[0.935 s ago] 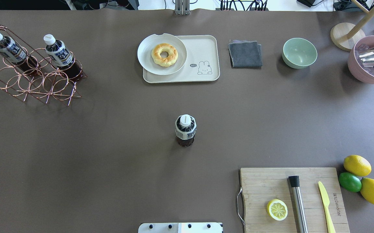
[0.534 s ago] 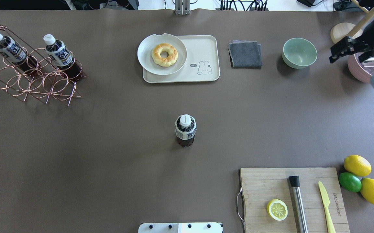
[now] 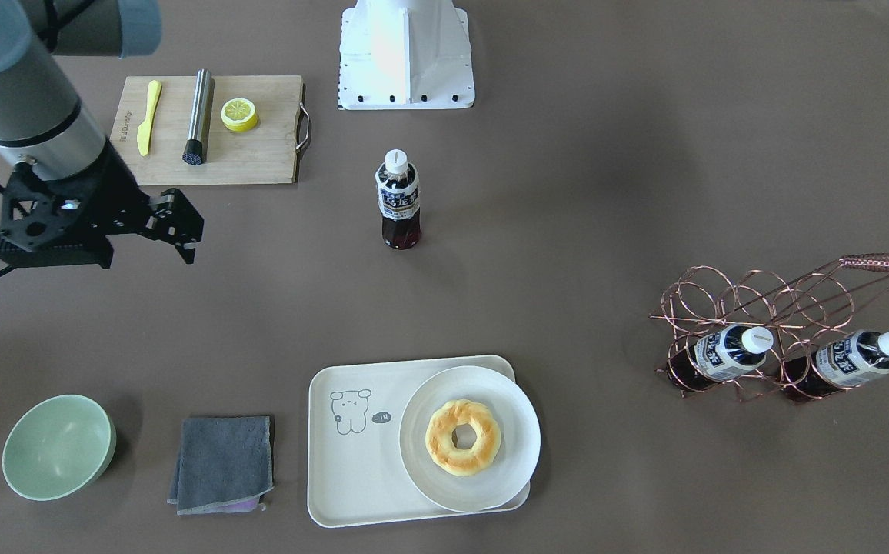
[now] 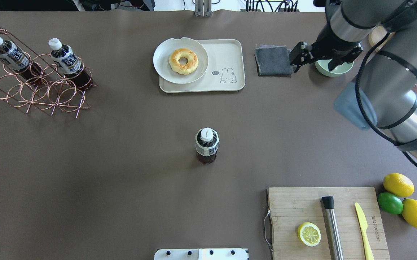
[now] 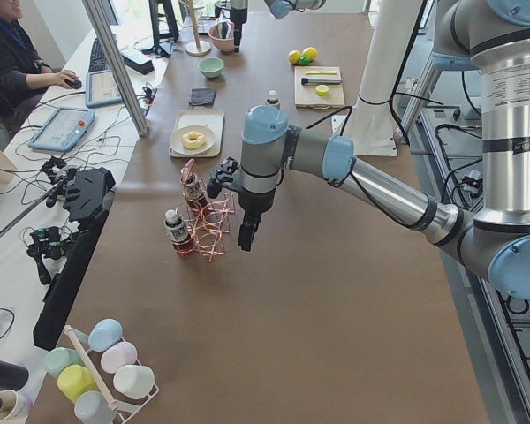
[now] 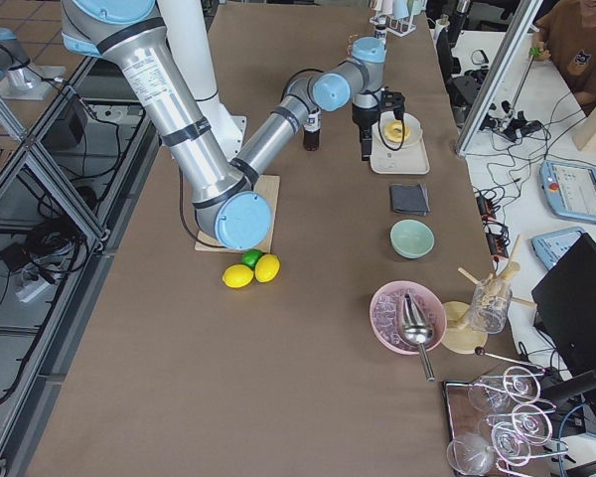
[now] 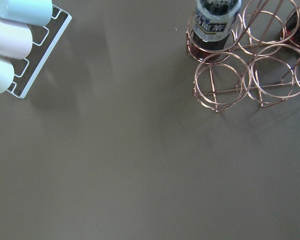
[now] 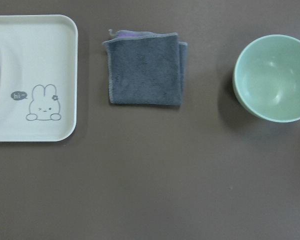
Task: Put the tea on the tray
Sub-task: 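Move the right gripper over the standing tea bottle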
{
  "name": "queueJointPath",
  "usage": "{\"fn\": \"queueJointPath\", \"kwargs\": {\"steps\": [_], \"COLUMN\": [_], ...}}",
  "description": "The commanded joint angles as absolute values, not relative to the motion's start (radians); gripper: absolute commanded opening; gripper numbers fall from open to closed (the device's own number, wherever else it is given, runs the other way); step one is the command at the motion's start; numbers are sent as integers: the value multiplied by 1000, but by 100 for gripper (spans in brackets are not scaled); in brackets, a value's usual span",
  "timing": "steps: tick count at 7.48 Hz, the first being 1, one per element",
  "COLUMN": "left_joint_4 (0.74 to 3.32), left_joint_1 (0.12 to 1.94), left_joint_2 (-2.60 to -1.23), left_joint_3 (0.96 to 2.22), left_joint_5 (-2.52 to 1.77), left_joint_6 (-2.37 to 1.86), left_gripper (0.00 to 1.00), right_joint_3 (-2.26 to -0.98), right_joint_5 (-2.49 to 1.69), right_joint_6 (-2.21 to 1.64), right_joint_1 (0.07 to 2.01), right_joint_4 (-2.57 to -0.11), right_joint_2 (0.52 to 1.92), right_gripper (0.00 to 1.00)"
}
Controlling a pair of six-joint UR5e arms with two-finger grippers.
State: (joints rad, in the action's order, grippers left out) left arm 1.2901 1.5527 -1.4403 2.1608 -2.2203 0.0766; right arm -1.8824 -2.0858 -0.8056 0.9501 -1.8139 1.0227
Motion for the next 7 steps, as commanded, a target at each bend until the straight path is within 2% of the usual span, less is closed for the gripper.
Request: {"fn": "queueJointPath", "kwargs": {"steps": [1, 4, 6, 7], "left_joint_4": [1308, 1345, 1391, 1391], "left_joint_1": [1664, 1692, 1693, 1695], "left_joint_2": [-1420, -1422, -1398, -1393], "left_joint_3": [2061, 1958, 1942, 1948], "left_joint_5": [-2221, -2221, -2223, -2223], "left_joint_6": [292, 304, 301, 301], "left_gripper": [98, 98, 98, 98], "right_joint_3": [-1890, -1891, -1920, -1898], "right_joint_5": [-1958, -1950, -1985, -1993], "right_joint_6": [-848, -1077, -1089, -1089], "right_joint_1": [788, 670, 672, 672], "right_joint_4": [-1832, -1839, -1870, -1944], "right_joint_2": [977, 879, 861, 794], "right_gripper": [100, 100, 100, 100]}}
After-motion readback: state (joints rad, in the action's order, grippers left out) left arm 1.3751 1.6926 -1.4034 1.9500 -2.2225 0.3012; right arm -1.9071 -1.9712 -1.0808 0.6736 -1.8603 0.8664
